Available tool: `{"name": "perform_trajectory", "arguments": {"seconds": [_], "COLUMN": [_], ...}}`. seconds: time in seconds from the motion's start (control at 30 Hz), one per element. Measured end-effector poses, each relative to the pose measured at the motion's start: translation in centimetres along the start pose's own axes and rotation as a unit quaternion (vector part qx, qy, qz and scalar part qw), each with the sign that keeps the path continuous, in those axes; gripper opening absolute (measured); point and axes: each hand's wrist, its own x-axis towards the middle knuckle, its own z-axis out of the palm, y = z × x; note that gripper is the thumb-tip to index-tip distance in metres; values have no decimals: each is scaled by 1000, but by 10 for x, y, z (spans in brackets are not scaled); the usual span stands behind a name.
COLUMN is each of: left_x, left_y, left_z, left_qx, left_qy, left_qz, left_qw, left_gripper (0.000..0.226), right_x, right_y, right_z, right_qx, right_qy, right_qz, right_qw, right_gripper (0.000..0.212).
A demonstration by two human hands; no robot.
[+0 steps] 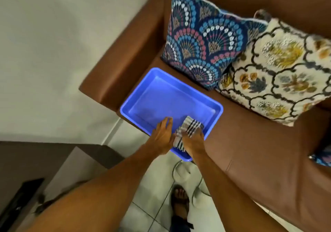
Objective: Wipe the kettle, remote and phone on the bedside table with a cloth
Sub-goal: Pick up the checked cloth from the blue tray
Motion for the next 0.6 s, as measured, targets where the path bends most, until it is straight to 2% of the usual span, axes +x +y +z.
{"name": "perform_trajectory", "arguments": {"seconds": [0.07, 0.17, 0.27, 0.33, 0.37, 0.43, 0.5, 0.57, 0.6], "left_x": [19, 40, 55, 63, 66, 69, 69, 72, 71], "left_y": [0, 0, 2, 4, 7, 17, 21, 18, 15], "left_z": [21, 44, 58, 63, 64, 58, 55, 57, 58], "left_qx": [-41, -88, -157, -215, -279, -428, -497, -533, -517], "left_qy": [-16, -45, 1, 20, 16, 19, 17, -16, -29], "left_qz": [-28, -67, -103, -138, -156, -215, -265, -260, -254], "left_qw": [999, 993, 982, 967, 948, 878, 826, 805, 817], "left_gripper": [69, 62, 36, 28, 23, 14, 22, 23, 33], "right_x": [13, 22, 29, 32, 32, 33, 35, 37, 39], "right_y": [8, 14, 19, 20, 21, 22, 23, 23, 25], "right_z": [9, 19, 25, 30, 33, 36, 36, 37, 39], "right_qx": [24, 38, 45, 51, 51, 44, 42, 54, 64], "right_qy": [6, 18, 43, 56, 58, 61, 68, 79, 83], "right_qz": [39, 63, 73, 75, 76, 79, 77, 73, 68], "right_qw": [999, 997, 995, 994, 994, 994, 994, 993, 992], "right_gripper": [91, 93, 88, 88, 88, 85, 77, 68, 64]}}
